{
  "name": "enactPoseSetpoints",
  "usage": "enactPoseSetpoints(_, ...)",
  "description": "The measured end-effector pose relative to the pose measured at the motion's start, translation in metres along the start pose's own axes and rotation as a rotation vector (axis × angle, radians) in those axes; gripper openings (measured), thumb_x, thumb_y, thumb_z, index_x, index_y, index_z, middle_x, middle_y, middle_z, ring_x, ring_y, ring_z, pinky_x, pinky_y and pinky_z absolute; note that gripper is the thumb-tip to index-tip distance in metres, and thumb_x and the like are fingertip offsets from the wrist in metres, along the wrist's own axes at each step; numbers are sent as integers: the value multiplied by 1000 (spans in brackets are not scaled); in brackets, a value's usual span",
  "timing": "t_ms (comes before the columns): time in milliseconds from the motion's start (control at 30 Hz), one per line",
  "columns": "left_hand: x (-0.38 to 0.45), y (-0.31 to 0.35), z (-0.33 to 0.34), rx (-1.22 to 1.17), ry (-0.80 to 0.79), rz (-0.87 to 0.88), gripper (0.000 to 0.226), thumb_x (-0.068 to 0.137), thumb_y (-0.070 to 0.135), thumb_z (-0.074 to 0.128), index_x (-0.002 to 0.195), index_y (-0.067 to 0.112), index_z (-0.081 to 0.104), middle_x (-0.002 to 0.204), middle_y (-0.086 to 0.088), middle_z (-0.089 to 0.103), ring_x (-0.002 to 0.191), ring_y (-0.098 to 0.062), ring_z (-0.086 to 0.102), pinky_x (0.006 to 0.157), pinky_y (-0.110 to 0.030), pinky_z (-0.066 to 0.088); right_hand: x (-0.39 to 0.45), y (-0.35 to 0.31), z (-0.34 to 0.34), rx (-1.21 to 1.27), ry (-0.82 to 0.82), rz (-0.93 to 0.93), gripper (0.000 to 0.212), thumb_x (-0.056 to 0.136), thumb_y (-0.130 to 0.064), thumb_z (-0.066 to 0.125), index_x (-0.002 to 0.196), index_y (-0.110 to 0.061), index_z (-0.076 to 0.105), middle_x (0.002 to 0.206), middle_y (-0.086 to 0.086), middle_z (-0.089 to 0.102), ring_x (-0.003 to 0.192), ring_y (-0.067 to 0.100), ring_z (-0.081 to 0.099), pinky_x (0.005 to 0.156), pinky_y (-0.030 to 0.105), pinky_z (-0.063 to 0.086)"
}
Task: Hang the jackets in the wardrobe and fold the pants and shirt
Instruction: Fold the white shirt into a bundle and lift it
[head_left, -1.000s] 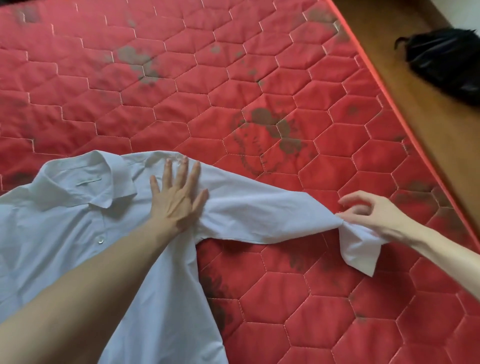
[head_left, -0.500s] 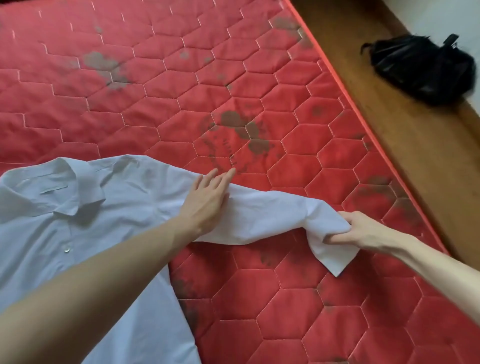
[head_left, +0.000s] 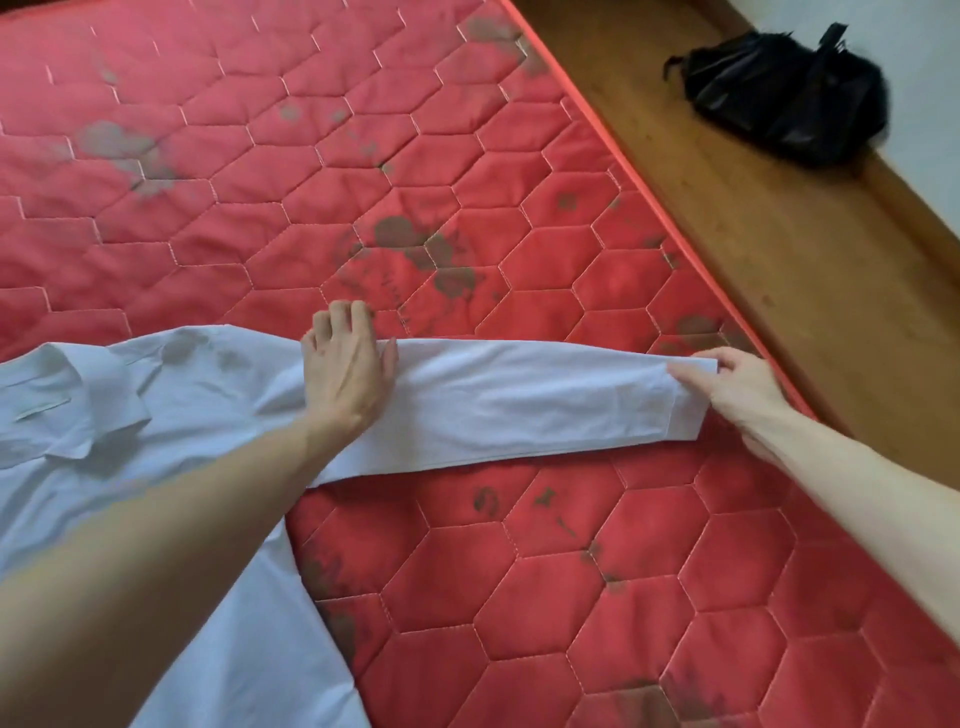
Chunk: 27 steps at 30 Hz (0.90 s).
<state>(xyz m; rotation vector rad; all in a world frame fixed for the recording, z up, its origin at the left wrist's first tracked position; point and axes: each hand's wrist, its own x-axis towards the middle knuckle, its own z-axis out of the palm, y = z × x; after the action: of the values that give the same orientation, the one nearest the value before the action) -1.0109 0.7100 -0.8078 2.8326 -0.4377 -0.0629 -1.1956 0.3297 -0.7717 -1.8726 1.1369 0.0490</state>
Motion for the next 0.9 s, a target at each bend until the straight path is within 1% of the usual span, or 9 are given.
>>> enactPoseSetpoints(133,-57,-19,10,-55,159,-240,35,103,26,55,134,12,47,141,-16,45,127,-33,36,108,-53,25,-11,23,25,126,38,97,22,88,-20,83,105,-10,74,89,0,70,81,14,63,68,26,49)
enactPoseSetpoints(233,-91,-48,20,-44,6,-370,58,106,37,49,157,14,34,162,-15,32,149,-36,26,121,-61,18,-16,31,36,143,181,70,15,92,-23,77,100,-11,73,78,-5,63,74,16,57,59,23,45)
enactPoseSetpoints(300,-107,-63,24,10,-172,-297,71,105,52,41,166,25,15,173,-11,10,160,-34,6,123,-66,6,-25,29,43,128,289,31,14,93,-25,74,99,-12,71,79,-2,64,74,20,58,60,25,44)
enactPoseSetpoints(400,-114,-73,18,25,-335,-145,73,100,70,31,162,47,0,174,2,-15,160,-33,-17,121,-70,-5,-44,19,53,34,391,-7,21,93,-25,70,94,-4,66,86,11,67,73,29,58,58,29,41)
enactPoseSetpoints(533,-116,-77,-4,89,-472,-6,77,95,78,19,163,47,3,174,8,-18,159,-27,-22,123,-65,-8,-81,-34,76,-43,328,-163,32,98,-26,63,74,-8,49,69,9,52,74,36,49,68,39,35)
enactPoseSetpoints(633,-124,-67,-22,-81,-415,3,70,99,73,24,160,41,35,175,2,11,161,-23,-1,129,-49,-2,-124,-88,116,-80,191,-369,40,99,-20,61,67,-13,39,56,2,39,61,30,34,60,38,23)
enactPoseSetpoints(733,-130,-57,-50,-663,-256,-272,74,96,75,27,131,25,70,140,3,65,137,-23,50,116,-37,37,-179,-135,175,-100,42,-586,42,102,-20,61,66,-17,40,50,-3,31,55,25,31,60,36,23)
enactPoseSetpoints(833,-130,-66,-80,-1342,-289,-734,80,102,73,29,124,8,72,110,-8,79,102,-27,76,84,-33,59,-231,-160,238,-135,-78,-751,39,107,-27,57,71,-13,52,55,-4,39,56,24,38,61,40,34)
enactPoseSetpoints(900,-131,-93,-99,-1607,-374,-858,84,97,79,33,124,8,71,109,-12,79,90,-24,78,74,-33,61,-264,-169,279,-203,-156,-799,33,108,-32,53,84,-11,63,69,3,56,68,31,53,64,43,43)
